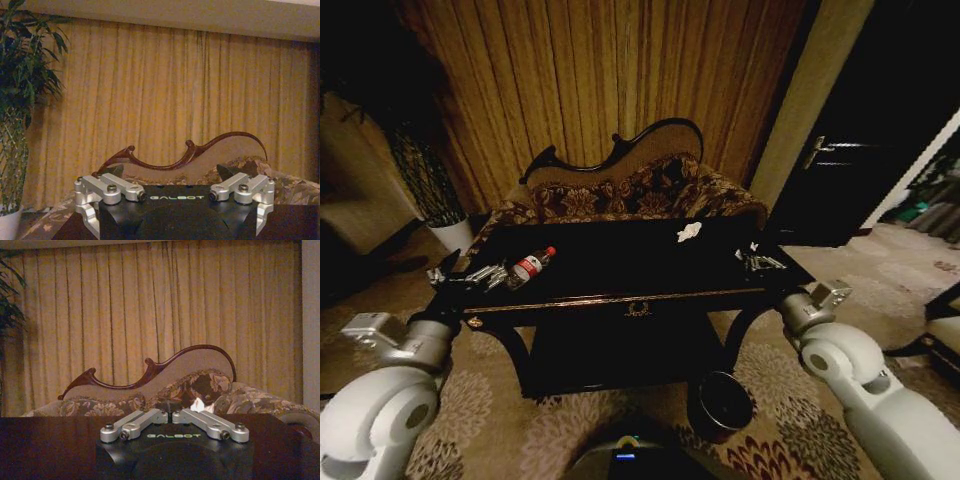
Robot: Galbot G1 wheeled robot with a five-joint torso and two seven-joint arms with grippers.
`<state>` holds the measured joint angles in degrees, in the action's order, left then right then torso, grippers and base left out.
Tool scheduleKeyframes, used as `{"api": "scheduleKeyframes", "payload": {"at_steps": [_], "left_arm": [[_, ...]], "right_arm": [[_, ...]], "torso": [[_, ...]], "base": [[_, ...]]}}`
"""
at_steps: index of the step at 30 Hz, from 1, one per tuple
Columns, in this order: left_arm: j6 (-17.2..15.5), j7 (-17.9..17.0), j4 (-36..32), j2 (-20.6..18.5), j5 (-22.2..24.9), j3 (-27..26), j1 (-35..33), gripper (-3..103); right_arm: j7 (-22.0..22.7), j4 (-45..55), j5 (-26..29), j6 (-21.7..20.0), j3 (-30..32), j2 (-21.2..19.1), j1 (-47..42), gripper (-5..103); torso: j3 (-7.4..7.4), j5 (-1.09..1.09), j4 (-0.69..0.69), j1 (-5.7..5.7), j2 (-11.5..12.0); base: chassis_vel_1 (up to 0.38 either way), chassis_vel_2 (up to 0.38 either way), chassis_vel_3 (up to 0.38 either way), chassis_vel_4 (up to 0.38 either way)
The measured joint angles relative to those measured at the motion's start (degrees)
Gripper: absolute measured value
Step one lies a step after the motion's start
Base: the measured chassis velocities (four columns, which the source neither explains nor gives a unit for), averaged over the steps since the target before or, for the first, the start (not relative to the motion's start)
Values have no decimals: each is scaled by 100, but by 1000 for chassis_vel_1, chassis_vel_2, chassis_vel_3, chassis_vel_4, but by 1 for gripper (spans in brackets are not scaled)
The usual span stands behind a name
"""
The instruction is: Move to the front of the table and place the trash on the table into the trash bin.
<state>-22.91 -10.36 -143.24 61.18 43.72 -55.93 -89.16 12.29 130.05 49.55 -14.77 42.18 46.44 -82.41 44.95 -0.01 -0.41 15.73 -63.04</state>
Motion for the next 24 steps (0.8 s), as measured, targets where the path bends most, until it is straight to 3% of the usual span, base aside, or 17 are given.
{"api": "scheduleKeyframes", "payload": {"at_steps": [24], "left_arm": [[0, 27, 0, -7, -29, 31, 49, 100]], "right_arm": [[-3, -48, -352, -6, -81, 238, -223, 0]], "torso": [[-1, 1, -1, -1, 0]], "base": [[81, -80, -80, 81]]}}
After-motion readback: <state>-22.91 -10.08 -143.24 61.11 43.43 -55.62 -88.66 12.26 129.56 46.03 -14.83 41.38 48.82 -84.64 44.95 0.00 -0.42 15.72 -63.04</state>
